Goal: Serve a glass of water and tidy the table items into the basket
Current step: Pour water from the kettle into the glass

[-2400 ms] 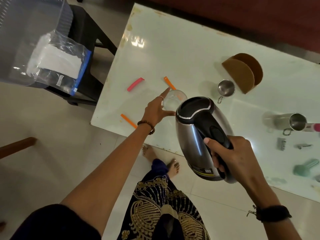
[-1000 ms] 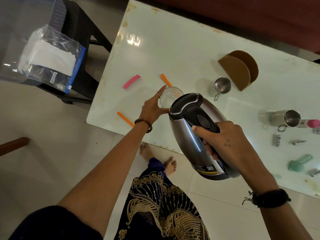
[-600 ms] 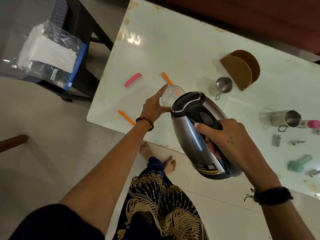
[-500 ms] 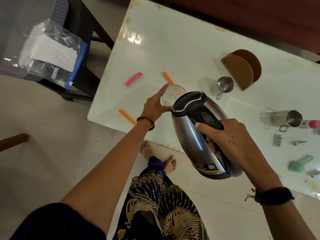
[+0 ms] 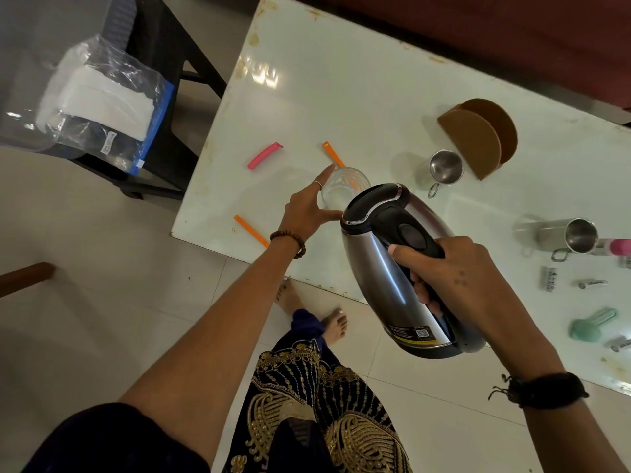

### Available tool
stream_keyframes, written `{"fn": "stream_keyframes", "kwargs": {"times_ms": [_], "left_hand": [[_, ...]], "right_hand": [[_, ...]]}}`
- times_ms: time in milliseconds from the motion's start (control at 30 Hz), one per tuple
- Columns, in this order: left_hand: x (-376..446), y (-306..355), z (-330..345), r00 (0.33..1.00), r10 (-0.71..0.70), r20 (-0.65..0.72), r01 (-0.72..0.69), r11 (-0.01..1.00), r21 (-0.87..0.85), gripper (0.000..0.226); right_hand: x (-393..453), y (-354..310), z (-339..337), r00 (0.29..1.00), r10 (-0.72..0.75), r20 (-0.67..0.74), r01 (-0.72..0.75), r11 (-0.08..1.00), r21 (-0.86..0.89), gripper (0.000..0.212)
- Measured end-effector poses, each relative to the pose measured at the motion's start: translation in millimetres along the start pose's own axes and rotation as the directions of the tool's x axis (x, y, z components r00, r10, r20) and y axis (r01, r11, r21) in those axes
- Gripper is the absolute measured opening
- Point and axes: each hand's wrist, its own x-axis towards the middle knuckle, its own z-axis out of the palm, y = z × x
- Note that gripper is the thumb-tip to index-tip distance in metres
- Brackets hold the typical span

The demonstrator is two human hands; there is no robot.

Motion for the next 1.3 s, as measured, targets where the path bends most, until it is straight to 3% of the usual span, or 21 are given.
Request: {"fn": "stream_keyframes", "kwargs": {"times_ms": [1300], "left_hand": [[-1.6,-1.1,-0.2,1.000,0.020,-0.020,-0.020,0.999,0.031,0.086]], "right_hand": [[1.6,-16.8,-3.5,0.999,0.036,0.040,-0.034,0.998,-0.044,0.036]]}}
